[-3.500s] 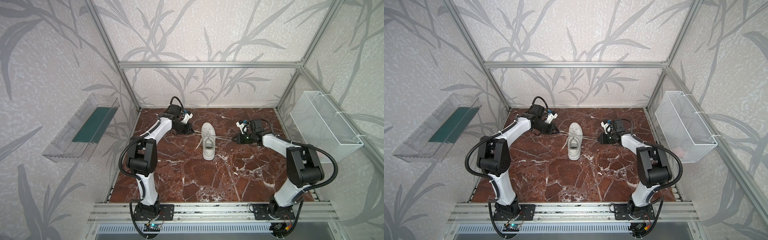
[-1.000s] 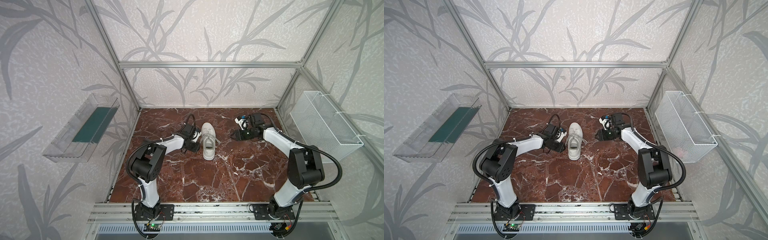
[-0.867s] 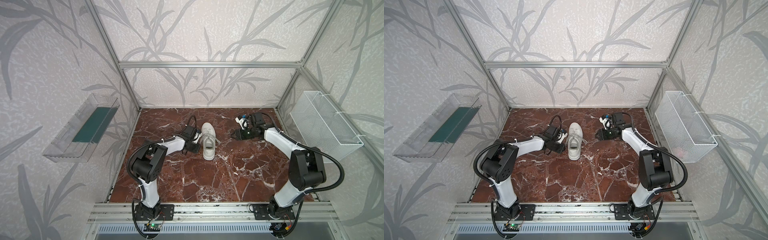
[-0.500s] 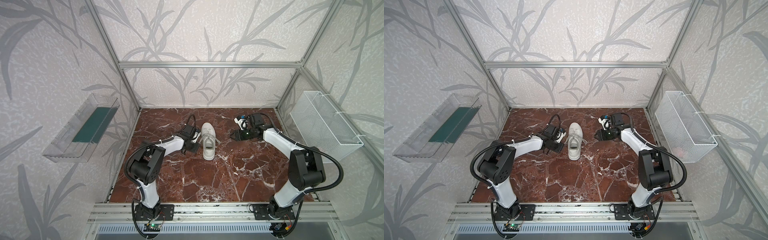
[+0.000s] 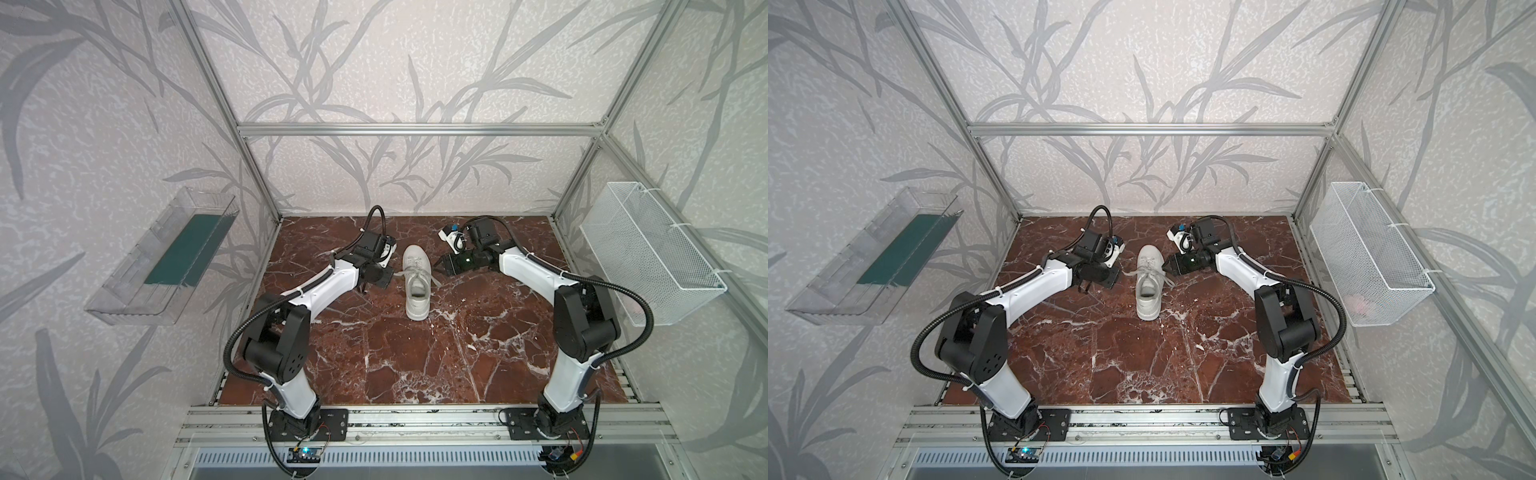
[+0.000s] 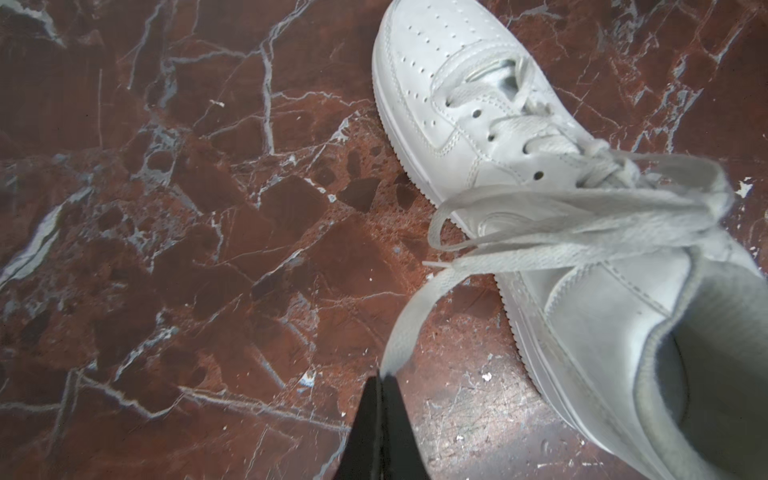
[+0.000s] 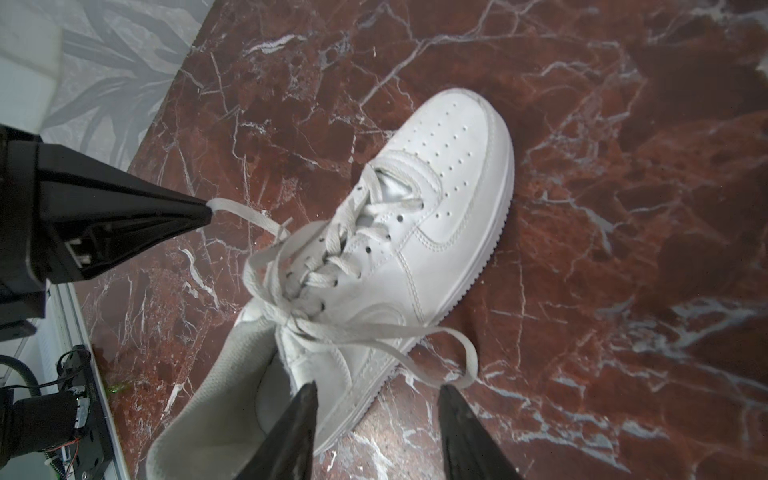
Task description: Tie the shoes
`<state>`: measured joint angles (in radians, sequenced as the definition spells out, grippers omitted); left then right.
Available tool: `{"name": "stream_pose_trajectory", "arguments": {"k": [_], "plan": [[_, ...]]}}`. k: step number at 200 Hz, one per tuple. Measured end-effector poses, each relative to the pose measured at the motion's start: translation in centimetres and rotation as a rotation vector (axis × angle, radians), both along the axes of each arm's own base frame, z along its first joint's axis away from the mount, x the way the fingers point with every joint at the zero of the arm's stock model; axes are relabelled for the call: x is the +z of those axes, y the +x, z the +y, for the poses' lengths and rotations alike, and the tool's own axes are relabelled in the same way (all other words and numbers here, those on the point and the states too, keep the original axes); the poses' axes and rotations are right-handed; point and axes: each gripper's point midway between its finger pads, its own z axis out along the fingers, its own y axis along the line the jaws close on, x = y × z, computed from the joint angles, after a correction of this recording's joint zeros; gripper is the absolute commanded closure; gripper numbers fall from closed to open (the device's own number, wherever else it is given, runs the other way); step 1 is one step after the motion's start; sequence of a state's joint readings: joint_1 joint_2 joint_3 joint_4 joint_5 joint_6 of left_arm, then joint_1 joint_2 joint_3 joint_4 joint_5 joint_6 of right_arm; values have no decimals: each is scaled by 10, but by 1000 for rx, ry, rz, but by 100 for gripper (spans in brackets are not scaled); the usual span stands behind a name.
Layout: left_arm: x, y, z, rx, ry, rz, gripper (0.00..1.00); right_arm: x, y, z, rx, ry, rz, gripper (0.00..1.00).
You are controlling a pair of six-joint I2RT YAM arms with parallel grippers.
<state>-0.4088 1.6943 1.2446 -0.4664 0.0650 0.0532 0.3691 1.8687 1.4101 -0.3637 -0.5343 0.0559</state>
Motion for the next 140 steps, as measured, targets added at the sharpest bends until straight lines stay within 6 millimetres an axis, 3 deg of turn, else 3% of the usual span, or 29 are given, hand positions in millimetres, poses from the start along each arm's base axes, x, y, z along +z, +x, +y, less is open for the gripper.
{"name": "stream_pose_trajectory", "arguments": {"k": [67,108,140], "plan": [[15,-1,1,-6,-64,-9,100,15,44,20,-12,5,26,52],[22,-5,0,-7,-83,-19,100,9,47,37,15,-25,92,52],[12,-14,-2,-19,-107,19,100,10,49,59,67,-56,115,52]]}}
